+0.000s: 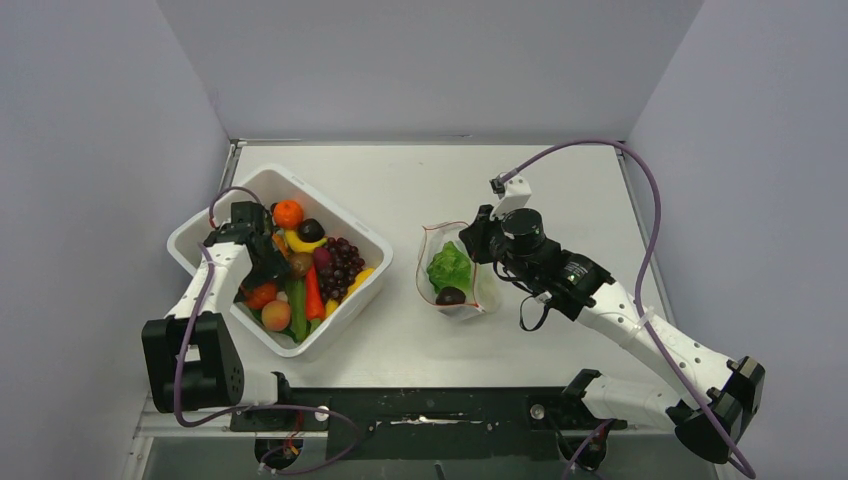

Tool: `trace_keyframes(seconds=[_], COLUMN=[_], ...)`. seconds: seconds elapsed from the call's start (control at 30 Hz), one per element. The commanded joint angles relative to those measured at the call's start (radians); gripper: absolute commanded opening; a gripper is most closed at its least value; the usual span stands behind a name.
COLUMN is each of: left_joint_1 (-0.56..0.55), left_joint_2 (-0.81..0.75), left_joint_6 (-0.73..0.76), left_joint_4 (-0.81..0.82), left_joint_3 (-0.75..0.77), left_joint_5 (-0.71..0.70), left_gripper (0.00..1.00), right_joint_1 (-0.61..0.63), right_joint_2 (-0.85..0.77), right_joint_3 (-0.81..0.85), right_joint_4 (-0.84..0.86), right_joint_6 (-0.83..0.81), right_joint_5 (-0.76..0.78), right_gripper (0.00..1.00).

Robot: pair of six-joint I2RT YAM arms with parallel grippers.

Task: Place the food in the zip-top bag and seal the zipper
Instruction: Pick up the fake vegetable from the bin.

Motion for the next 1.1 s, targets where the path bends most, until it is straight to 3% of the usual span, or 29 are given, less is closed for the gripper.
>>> trace_keyframes(seconds=[0.0, 0.23, 0.63, 1.07], left_joint_1=[0.006, 0.006, 0.006, 0.006], left_joint_2=[0.001, -0.006, -0.085, -0.196], left_joint_6=[-0.016, -0.001, 0.039, 0.065], left_joint_4=[0.070, 0.057, 0.012, -0.010], left_joint_3=[0.002, 0.023, 0.084, 0.146], left_joint_5=[0.043, 0.056, 0.038, 0.129], left_gripper=[0.79, 0.61, 0.54, 0.47], right_joint_1=[-0.005, -0.007, -0.006, -0.006], right_joint_2=[-0.016, -0.023, -0.037, -0.018], right_joint_3=[0.024, 0.019, 0.030, 0.033], right_joint_4=[0.062, 0.060, 0.053, 0.045], right_joint_6=[-0.020, -0.019, -0.020, -0.008], right_joint_5=[0.025, 0.026, 0.021, 0.014], right_gripper=[0.00, 0.00, 0.00, 0.00])
